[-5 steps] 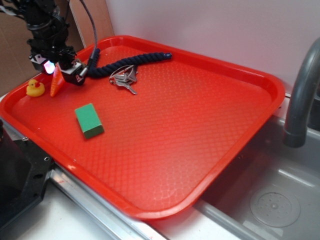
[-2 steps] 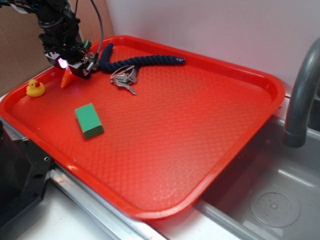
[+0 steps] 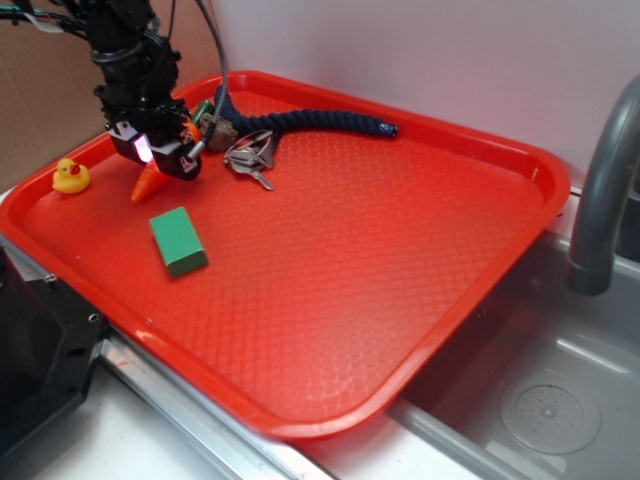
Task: Grab the carrot.
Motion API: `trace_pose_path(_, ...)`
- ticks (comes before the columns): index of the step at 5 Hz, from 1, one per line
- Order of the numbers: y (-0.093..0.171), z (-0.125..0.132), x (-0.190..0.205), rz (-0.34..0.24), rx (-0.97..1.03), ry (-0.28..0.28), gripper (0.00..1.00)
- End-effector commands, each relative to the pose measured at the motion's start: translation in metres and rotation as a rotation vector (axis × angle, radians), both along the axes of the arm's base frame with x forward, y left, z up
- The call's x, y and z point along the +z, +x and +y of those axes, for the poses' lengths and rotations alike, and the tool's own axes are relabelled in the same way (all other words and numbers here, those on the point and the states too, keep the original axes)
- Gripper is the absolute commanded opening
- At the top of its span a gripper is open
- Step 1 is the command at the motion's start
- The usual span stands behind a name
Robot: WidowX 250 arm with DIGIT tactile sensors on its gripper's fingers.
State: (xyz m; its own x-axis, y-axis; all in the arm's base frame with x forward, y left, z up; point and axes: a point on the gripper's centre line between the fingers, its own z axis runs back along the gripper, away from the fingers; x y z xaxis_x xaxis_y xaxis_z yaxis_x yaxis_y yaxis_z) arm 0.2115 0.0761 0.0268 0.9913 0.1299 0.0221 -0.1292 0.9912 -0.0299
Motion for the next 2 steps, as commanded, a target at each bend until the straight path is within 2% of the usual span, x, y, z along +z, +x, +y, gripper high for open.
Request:
trace_pose_path(1,0.004,-0.021,0.019,0.0,-0.069,0.007,0.0)
trace_pose_path(2,0.01,-0.01,0.01,0.009,-0.023,-0.021,1.0)
